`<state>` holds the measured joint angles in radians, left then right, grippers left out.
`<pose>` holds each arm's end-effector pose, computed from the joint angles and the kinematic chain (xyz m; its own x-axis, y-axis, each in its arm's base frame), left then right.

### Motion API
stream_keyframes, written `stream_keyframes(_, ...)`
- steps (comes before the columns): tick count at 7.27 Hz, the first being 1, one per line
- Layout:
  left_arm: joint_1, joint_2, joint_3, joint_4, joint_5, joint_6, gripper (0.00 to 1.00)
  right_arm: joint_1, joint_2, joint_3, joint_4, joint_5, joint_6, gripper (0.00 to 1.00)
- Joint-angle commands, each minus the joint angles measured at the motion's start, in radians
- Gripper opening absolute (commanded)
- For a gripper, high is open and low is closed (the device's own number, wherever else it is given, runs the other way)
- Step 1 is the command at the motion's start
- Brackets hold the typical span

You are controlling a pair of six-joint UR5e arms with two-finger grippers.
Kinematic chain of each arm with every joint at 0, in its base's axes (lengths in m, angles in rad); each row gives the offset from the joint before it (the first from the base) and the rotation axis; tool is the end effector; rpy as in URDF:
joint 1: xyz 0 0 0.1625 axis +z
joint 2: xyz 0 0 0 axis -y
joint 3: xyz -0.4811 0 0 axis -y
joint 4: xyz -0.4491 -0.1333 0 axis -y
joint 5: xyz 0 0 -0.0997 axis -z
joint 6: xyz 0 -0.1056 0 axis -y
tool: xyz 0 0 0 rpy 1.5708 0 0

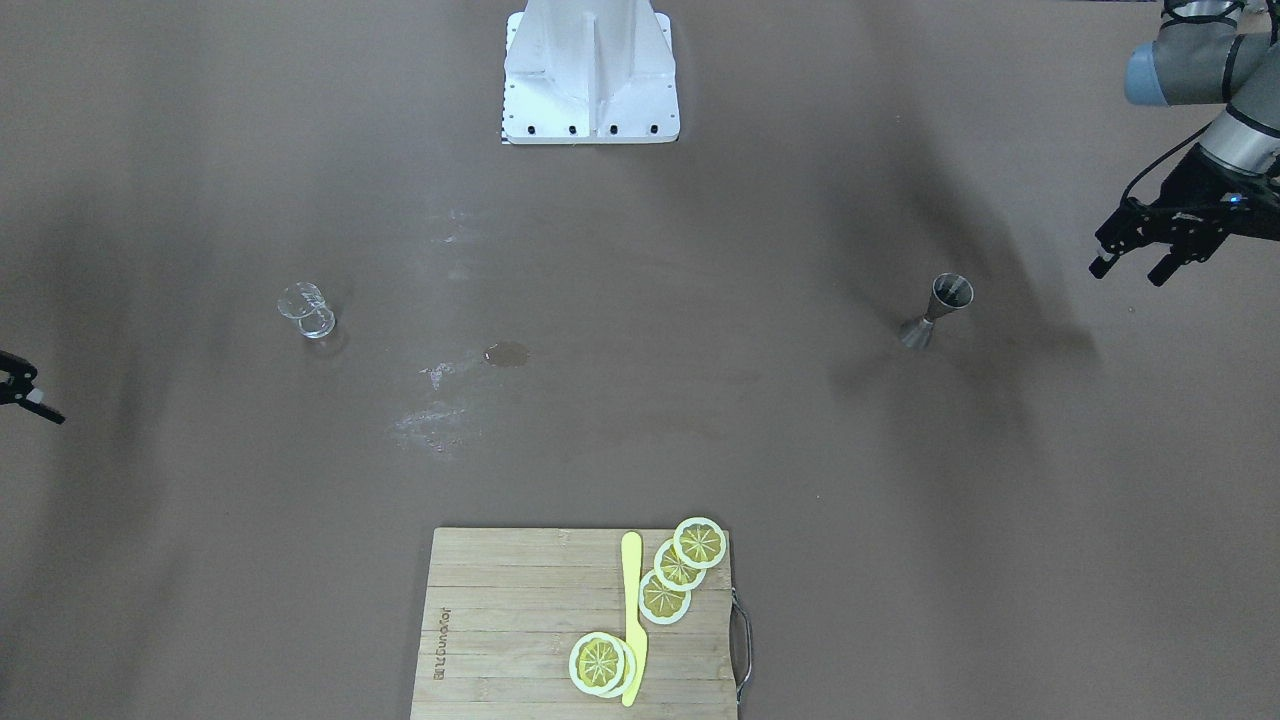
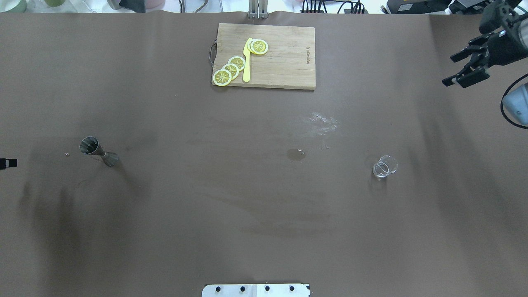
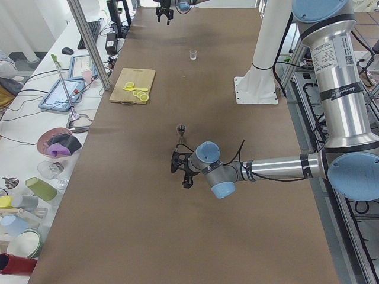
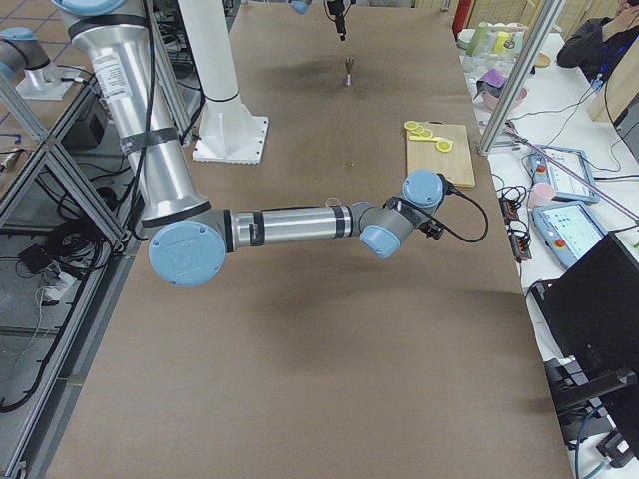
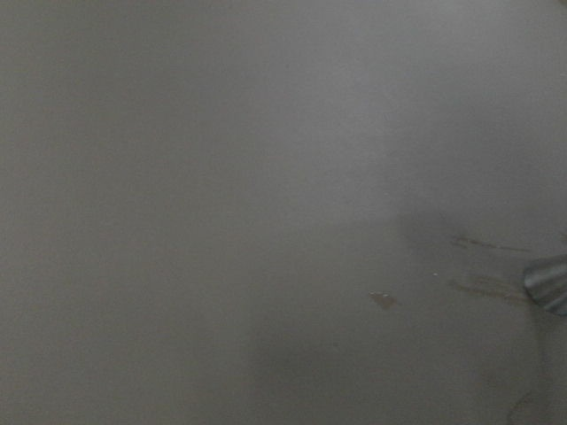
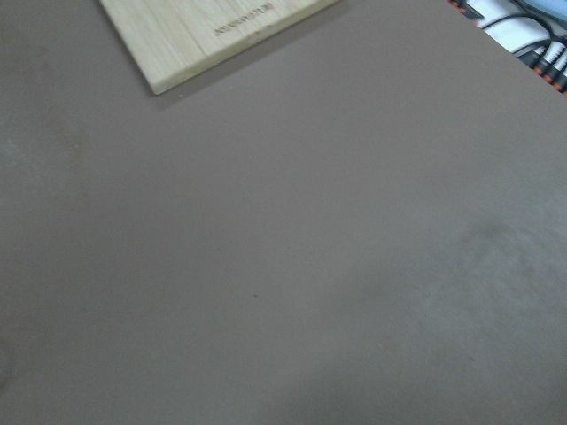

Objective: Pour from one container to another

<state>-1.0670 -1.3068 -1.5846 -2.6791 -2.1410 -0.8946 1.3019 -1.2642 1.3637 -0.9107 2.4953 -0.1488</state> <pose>0.1466 -0.4239 0.7208 0.5842 0.0315 -0.8110 0.2237 0.9543 0.1982 -0.1409 -0.6957 0.5540 0.4012 -0.7860 0.4704 0.2549 0.5890 0.7668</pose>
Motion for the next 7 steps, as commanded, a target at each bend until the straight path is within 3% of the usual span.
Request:
stream_keyframes(1,-0.258,-0.076,0.001,0.431,-0.159,0.557,0.99,0.039,0.003,0.049,-0.225,-0.137,0.0,1.0)
stream_keyframes(2,-0.375,-0.151,0.014,0.679,-0.195,0.881,0.99,0.033,0.003,0.049,-0.237,-0.212,0.005,1.0)
stream_keyframes(3,-0.411,-0.169,0.021,0.768,-0.194,1.051,0.99,0.033,0.003,0.049,-0.256,-0.223,0.005,1.0)
stream_keyframes(5,-0.488,-0.242,0.035,0.976,-0.203,1.186,0.99,0.083,-0.032,0.076,-0.325,-0.196,0.006,1.0)
stream_keyframes(6,-0.519,-0.281,0.044,1.084,-0.206,1.349,0.99,0.088,-0.035,0.125,-0.456,-0.199,0.006,1.0)
stream_keyframes(7,-0.522,-0.275,0.002,1.099,-0.204,1.367,0.99,0.106,-0.034,0.161,-0.605,-0.211,0.005,1.0)
